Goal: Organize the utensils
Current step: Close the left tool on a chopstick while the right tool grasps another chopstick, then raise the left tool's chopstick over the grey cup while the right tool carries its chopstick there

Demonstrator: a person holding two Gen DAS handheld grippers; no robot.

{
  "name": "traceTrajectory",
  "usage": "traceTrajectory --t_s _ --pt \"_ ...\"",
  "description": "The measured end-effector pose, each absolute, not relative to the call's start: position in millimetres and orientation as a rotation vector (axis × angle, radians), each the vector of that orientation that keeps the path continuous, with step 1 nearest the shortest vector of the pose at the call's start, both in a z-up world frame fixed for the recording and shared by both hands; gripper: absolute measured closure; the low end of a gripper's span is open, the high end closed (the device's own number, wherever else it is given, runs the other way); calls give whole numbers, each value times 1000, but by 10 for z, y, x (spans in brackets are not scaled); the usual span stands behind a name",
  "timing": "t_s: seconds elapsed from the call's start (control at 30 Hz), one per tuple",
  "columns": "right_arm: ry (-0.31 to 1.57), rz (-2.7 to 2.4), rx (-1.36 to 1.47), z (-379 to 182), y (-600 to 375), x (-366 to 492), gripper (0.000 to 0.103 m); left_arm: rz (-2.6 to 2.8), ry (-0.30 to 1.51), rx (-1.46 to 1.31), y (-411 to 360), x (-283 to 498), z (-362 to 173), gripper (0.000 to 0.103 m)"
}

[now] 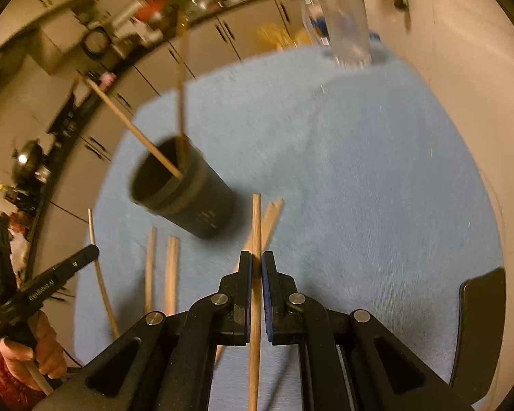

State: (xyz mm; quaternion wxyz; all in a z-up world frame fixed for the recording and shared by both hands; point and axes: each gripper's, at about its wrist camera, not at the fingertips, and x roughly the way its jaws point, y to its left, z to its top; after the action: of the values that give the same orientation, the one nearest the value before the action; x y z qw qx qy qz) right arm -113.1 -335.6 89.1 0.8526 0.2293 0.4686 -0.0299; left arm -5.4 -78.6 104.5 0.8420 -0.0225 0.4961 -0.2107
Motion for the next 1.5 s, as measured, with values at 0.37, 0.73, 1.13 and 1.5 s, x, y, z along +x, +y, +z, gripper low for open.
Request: traceTrajectory --t_s 0.37,0.73,1.13,1.5 --pt "823 -70 456 1359 -3229 -1307 98 -496 943 -56 -707 -280 1548 97" --pt "763 -87 474 1586 -3237 -1433 98 -521 894 -58 -673 -313 1759 97" --pt "684 -94 500 1905 -3376 -1469 98 -538 847 -61 -728 -300 1989 97" --pt "603 -85 509 2297 -3538 -1455 98 -550 776 -60 -743 -206 2354 97"
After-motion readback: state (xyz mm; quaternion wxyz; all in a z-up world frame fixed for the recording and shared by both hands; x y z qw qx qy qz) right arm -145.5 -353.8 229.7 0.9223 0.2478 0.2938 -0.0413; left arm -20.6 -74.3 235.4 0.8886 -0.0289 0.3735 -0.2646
